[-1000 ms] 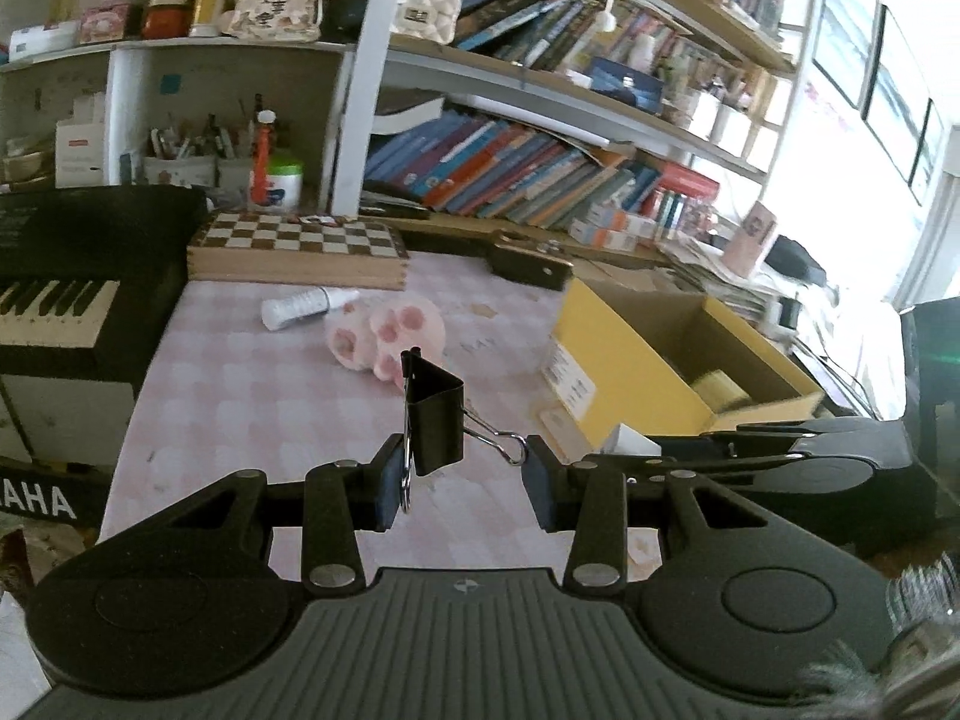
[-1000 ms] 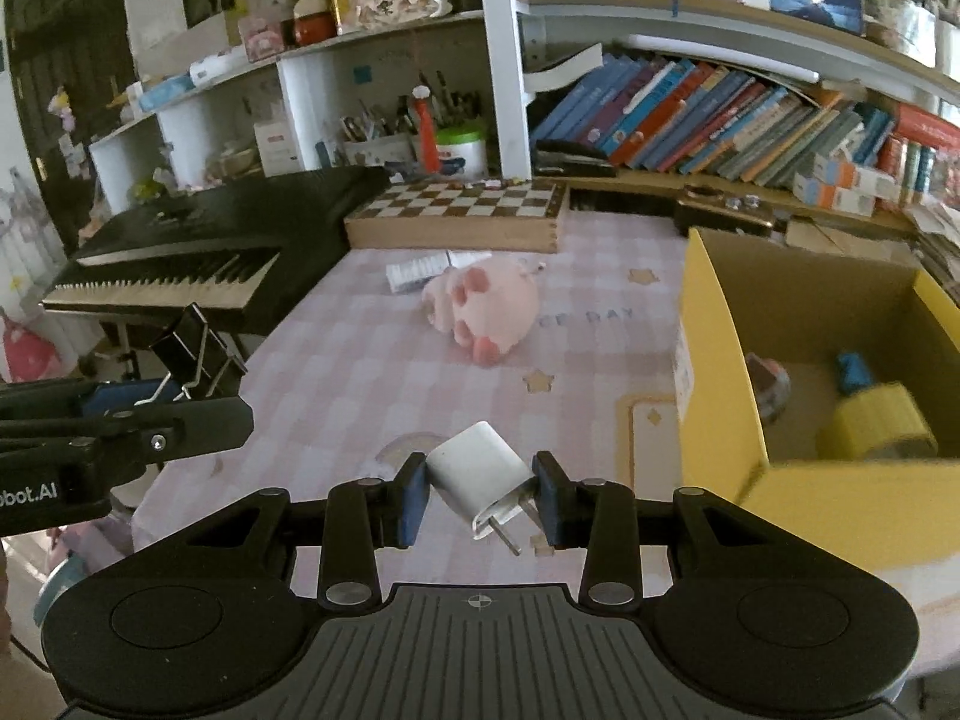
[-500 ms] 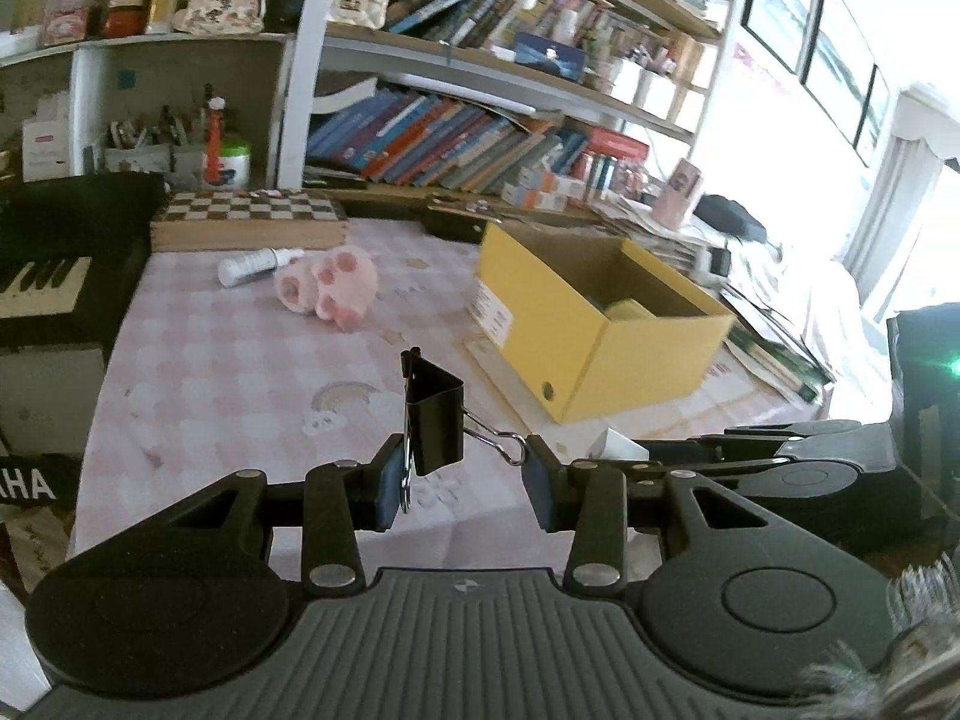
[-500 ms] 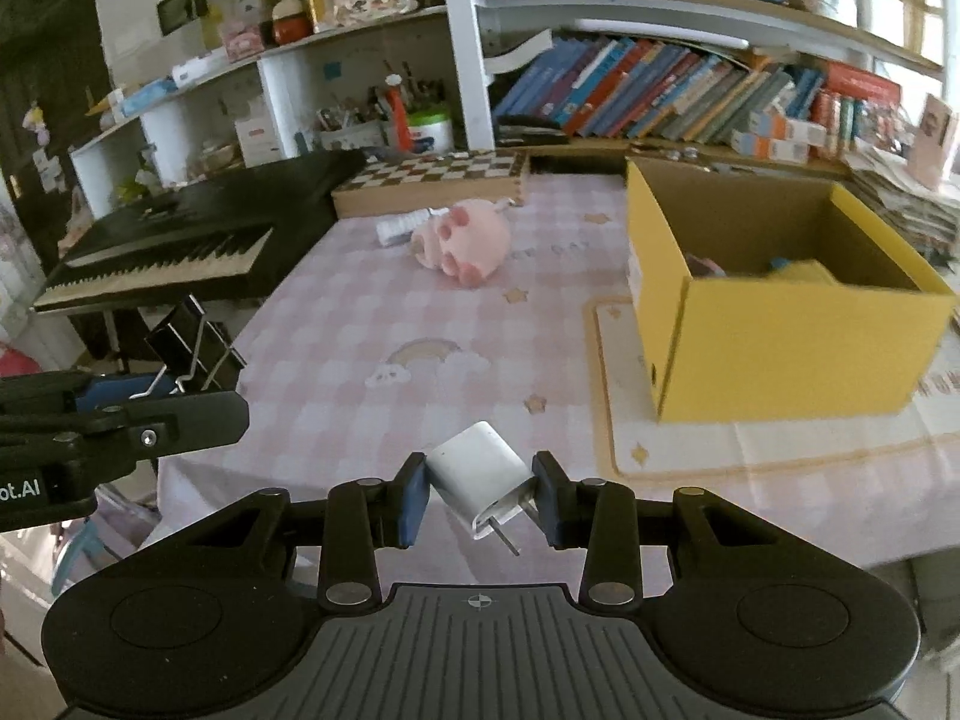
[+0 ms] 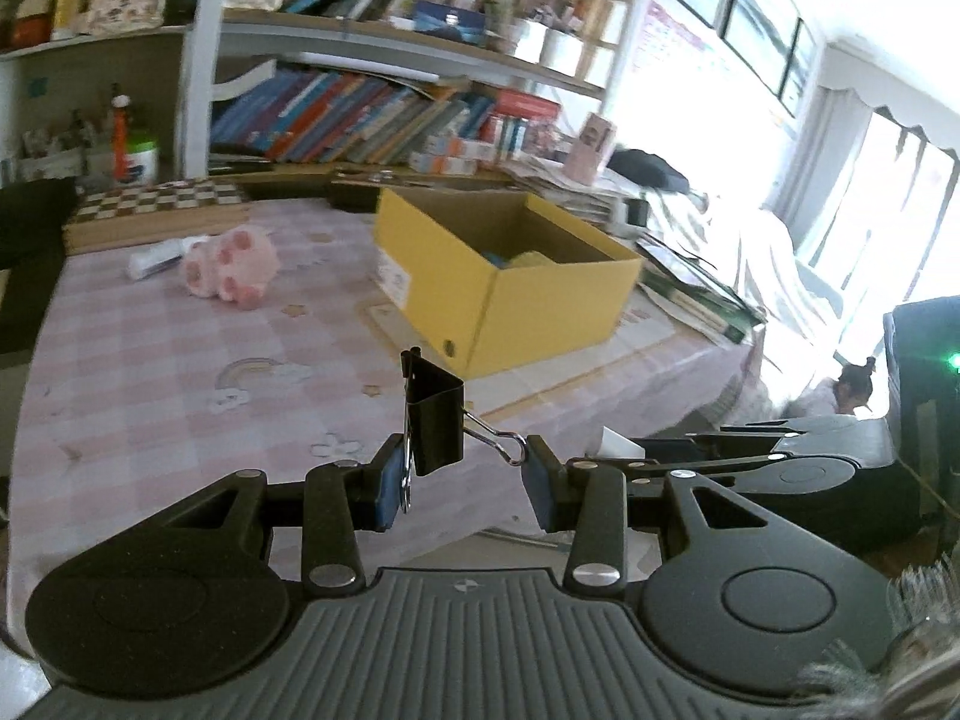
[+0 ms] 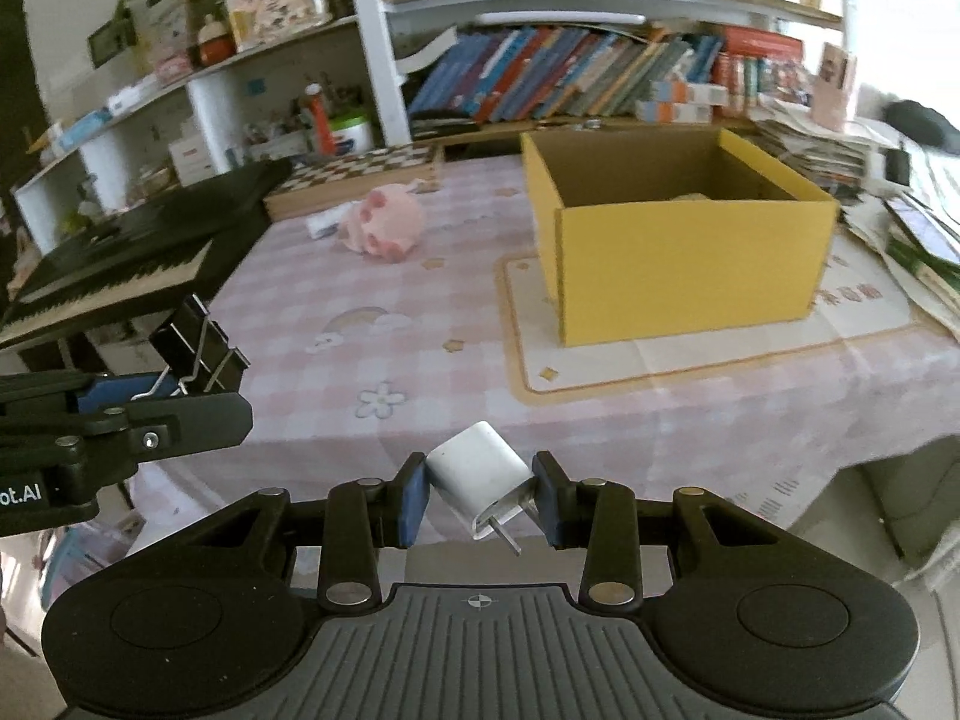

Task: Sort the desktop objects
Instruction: 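Carry the binder clip and white charger toward the yellow box with both tools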

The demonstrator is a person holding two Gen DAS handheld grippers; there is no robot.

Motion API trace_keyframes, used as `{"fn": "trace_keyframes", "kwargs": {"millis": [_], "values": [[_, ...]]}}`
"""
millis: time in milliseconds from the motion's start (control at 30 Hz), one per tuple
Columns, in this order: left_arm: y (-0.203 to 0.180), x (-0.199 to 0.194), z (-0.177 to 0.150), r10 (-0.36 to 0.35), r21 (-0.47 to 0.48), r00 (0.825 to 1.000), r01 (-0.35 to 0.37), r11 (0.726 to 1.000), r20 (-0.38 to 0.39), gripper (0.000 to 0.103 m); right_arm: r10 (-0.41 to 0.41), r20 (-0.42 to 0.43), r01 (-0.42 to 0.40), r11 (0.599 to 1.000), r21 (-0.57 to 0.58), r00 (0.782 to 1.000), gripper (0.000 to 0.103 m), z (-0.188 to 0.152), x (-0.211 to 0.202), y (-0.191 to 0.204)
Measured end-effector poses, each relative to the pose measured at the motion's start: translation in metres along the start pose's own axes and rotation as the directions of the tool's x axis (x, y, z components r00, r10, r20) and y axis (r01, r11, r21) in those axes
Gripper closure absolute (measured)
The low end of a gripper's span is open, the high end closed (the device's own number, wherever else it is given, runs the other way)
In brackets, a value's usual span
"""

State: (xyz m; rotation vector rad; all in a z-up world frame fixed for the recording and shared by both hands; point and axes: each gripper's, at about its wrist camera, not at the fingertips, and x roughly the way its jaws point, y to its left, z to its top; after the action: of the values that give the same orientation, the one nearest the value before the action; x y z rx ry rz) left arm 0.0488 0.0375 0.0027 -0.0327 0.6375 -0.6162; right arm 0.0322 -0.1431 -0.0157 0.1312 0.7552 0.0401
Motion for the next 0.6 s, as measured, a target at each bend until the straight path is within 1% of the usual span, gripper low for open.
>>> {"fn": "trace_keyframes", "kwargs": {"millis": [267, 600], "values": [[-0.013, 0.016, 0.007, -0.051, 0.037, 0.999, 0.051, 0.998, -0.015, 0.065, -0.042, -0.005, 0.042, 0.998, 0.04, 0.999, 0.066, -0.004, -0.003, -0.016], [-0.035, 0.046, 0.024, -0.116, 0.078, 0.993, 0.118, 0.99, -0.031, 0.065, -0.097, -0.015, 0.098, 0.991, 0.088, 0.995, 0.066, 0.004, -0.002, -0.05]]}}
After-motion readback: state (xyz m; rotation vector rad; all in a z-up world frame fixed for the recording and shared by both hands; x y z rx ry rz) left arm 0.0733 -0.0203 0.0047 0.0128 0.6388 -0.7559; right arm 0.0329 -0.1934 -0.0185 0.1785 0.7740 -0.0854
